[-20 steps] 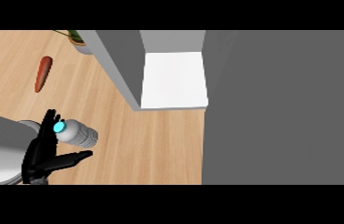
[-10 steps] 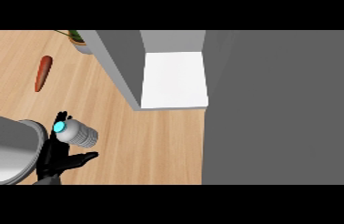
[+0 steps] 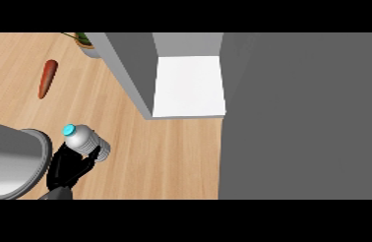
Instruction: Pick up the bottled water, place it into the cabinet and close the cabinet
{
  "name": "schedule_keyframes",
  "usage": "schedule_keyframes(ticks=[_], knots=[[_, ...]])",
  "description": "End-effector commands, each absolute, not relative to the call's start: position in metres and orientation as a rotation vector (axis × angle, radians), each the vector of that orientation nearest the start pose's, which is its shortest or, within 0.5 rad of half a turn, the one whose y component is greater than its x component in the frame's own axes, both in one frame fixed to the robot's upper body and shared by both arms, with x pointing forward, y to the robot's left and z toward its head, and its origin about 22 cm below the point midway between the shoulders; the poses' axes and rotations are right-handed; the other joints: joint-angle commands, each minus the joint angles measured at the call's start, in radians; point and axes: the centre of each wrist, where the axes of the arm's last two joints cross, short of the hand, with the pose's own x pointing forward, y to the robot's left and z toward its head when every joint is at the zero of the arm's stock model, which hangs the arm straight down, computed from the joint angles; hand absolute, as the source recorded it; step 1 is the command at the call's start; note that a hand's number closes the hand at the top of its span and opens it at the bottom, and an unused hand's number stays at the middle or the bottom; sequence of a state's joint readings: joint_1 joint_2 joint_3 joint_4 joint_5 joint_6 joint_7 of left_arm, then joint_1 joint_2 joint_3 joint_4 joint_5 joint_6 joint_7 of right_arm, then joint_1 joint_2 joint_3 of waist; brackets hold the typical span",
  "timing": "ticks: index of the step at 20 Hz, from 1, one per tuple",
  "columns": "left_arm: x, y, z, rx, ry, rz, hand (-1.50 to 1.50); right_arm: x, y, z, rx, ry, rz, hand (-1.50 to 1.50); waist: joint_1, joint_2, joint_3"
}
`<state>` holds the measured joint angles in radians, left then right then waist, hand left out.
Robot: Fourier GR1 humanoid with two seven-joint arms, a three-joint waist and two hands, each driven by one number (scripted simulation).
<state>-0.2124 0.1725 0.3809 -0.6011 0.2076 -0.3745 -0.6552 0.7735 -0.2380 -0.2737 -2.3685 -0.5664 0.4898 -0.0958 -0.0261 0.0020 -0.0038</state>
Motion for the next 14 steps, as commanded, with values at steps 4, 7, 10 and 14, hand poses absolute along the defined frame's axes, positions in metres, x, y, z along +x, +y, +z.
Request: schedule_keyframes(ticks=[4, 7, 10, 14], knots=[[0.231, 0.336, -0.147, -0.215, -1.604, 0.434, 1.5, 0.044, -0.304, 0.153, 0.251, -1.911, 0.116, -1.5, 0.004, 0.0, 0.001], [0.234, 0.318, -0.147, -0.234, -1.637, 0.384, 1.5, 0.033, -0.307, 0.157, 0.221, -1.897, 0.144, -1.5, 0.002, -0.004, 0.002], [0.239, 0.325, -0.144, -0.232, -1.635, 0.377, 1.5, 0.032, -0.307, 0.157, 0.251, -1.899, 0.144, -1.5, -0.003, -0.003, 0.001], [0.228, 0.333, -0.148, -0.211, -1.684, 0.355, 1.5, 0.038, -0.311, 0.156, 0.216, -1.891, 0.131, -1.5, 0.008, -0.001, 0.001]])
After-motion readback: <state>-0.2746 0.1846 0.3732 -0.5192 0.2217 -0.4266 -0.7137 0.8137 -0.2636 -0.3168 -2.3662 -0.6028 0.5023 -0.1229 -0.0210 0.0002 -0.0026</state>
